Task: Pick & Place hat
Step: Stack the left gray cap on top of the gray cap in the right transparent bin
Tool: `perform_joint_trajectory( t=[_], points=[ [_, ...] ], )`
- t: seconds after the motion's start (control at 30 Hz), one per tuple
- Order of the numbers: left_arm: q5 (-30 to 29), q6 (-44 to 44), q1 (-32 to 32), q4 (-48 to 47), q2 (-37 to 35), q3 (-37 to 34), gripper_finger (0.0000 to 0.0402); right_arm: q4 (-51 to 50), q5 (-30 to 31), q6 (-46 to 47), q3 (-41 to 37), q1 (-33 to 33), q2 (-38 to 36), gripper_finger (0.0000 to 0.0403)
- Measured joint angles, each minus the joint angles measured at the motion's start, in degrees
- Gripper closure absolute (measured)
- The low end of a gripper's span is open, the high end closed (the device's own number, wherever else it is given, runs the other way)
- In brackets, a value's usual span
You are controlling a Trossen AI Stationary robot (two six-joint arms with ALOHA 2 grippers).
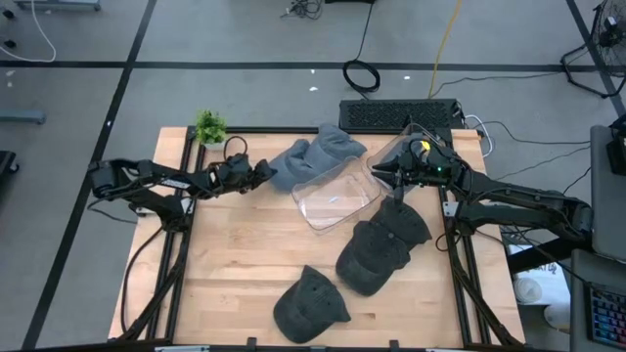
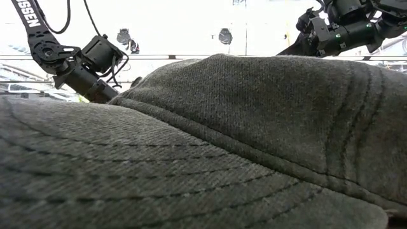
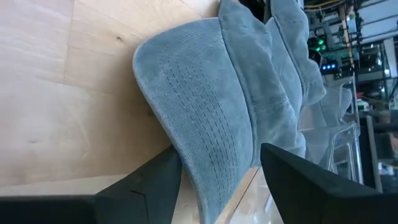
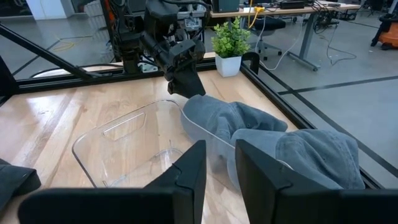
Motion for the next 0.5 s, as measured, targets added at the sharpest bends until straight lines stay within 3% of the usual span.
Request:
perform_joint_trajectory(
  t=[0.23,0.33,0.5],
  points=[
    [0.5,2.1,0.1,0.0,0.0,0.0,0.0193,0.5,0.0,0.0,0.0,0.0,0.0,0.0325],
    [0.5,2.2,0.1,0.0,0.0,0.0,0.0245,0.8,0.0,0.0,0.0,0.0,0.0,0.0325],
    [0.4,5.2,0.2,6.0,0.0,0.0,0.0374,0.8,0.0,0.0,0.0,0.0,0.0,0.0325]
  ],
)
